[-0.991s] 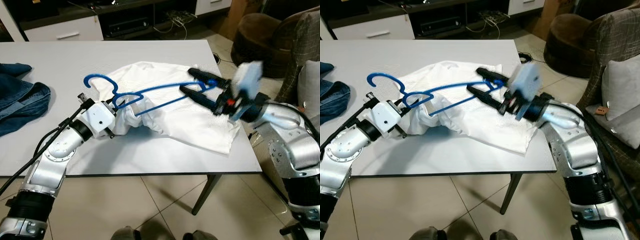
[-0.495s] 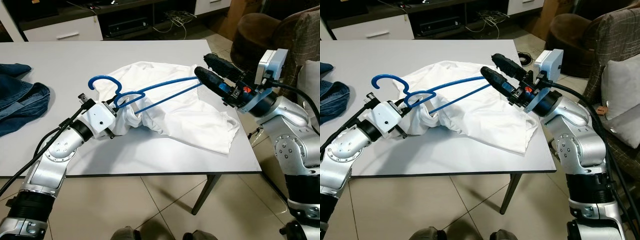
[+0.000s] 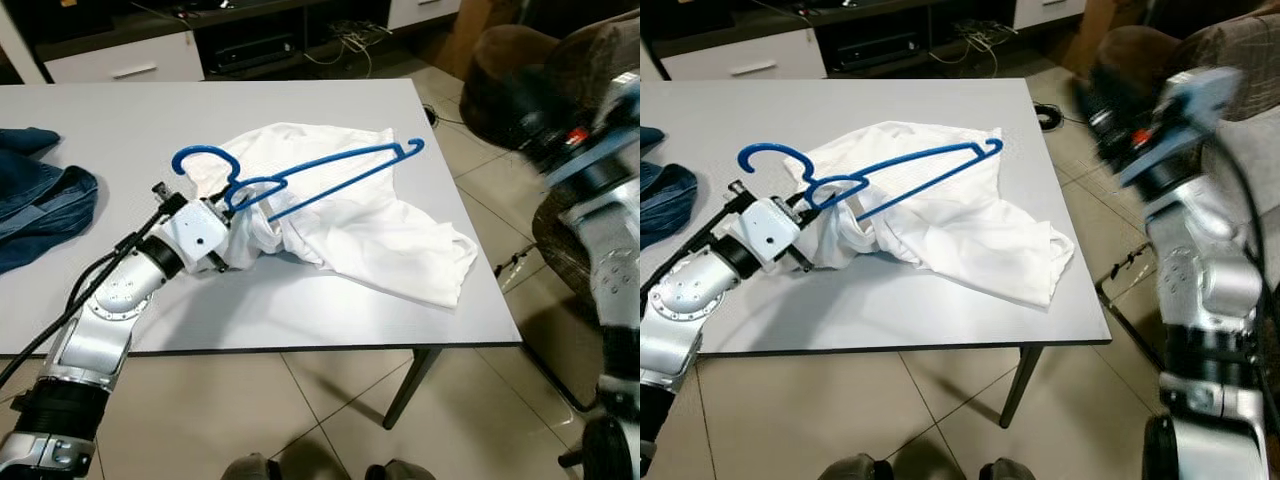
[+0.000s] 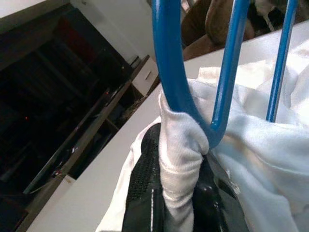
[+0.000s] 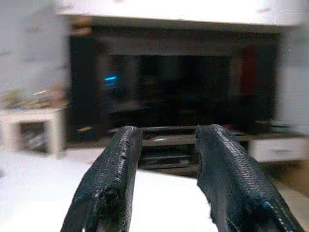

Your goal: Hang hanger

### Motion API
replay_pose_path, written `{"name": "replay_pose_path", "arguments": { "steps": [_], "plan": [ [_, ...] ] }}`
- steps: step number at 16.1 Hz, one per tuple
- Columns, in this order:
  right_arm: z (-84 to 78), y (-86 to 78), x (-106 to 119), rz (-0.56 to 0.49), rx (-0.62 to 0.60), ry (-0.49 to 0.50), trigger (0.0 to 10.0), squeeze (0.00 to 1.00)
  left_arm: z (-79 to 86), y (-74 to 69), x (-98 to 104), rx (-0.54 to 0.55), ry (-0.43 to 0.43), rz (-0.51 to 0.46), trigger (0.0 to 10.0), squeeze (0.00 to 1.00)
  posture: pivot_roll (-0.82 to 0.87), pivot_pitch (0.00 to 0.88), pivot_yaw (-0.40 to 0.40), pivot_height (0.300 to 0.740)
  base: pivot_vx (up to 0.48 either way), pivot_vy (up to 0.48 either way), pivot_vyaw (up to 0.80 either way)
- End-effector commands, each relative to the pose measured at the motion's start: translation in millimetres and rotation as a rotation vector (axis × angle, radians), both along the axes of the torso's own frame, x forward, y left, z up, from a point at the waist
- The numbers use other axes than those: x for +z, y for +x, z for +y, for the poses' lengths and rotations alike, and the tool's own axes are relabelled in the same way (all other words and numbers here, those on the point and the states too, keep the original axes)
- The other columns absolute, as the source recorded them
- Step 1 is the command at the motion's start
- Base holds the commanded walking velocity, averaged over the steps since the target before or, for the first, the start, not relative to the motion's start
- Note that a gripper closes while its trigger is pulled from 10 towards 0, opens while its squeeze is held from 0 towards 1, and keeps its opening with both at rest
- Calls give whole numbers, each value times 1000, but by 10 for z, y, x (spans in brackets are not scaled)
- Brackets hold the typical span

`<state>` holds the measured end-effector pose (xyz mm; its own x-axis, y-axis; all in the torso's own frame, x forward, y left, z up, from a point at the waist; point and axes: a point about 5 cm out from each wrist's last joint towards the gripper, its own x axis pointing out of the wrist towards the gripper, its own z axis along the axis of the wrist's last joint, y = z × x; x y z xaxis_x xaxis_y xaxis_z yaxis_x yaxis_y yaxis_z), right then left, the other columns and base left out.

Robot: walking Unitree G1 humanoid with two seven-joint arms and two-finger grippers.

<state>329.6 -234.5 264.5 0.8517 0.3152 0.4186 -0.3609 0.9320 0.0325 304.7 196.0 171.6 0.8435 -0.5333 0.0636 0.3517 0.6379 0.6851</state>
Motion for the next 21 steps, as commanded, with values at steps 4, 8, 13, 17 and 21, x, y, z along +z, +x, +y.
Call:
{"name": "replay_pose_path", "arguments": {
  "steps": [4,8,13,17,21],
  "plan": [
    [56,2,-282,91,-18,-155,10000,0,154,33,108,32,-63,-6,0,0,-65,48,34,740,0,0,0],
    [472,-143,-802,175,148,-496,10000,0,354,51,290,75,-99,-38,0,0,-59,49,34,740,0,0,0],
    [1010,-274,-860,112,335,-584,10000,0,393,43,351,77,-83,-50,0,0,-52,42,31,740,0,0,0],
    [1380,-320,-853,91,432,-565,10000,0,375,40,343,74,-80,-51,0,0,-48,39,24,740,0,0,0],
    [1654,-346,-916,141,499,-527,10000,0,351,28,339,70,-81,-54,0,0,-46,39,23,740,0,0,0]
  ]
}}
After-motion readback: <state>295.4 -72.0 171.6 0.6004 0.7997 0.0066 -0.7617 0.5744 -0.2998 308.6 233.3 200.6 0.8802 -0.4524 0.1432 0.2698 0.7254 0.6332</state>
